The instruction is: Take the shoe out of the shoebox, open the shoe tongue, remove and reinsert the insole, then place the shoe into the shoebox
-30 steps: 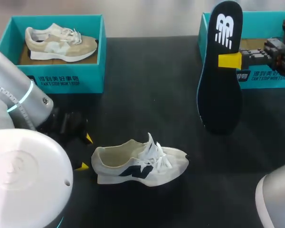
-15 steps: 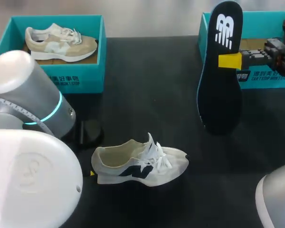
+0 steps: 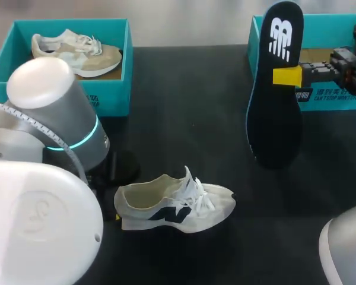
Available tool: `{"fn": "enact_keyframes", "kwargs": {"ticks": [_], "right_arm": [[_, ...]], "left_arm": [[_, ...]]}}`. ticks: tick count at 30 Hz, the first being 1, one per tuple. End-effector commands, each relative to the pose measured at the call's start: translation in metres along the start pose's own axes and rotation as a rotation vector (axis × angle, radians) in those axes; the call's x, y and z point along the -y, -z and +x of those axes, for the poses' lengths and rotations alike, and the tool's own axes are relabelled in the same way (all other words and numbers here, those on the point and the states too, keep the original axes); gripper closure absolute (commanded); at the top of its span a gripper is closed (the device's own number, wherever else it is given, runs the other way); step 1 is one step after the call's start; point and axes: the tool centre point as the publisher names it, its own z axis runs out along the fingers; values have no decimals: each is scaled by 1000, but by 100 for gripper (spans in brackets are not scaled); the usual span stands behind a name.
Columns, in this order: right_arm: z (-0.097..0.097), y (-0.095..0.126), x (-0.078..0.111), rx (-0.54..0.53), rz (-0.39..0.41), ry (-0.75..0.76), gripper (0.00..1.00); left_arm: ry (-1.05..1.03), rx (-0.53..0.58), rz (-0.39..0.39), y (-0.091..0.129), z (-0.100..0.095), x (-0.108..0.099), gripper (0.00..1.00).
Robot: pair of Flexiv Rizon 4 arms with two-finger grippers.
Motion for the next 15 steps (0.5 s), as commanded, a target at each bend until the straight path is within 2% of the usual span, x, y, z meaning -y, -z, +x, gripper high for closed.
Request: {"fn": "enact_keyframes", "kwargs": {"ticks": [1,8,13,15], "right_arm": [[-3,-3,-3,-3,5,0,100],[-3,-3,-3,-3,5,0,100],[-3,-3,-3,-3,5,0,100],[-3,-3,-3,-3,5,0,100]], "left_arm": [[-7,8,-6,26,1,6,0],[-2,18,11,47,-16,31,0],[-40,43,47,42,-26,49,0],[-50,15,52,37,-31,55,0]]}}
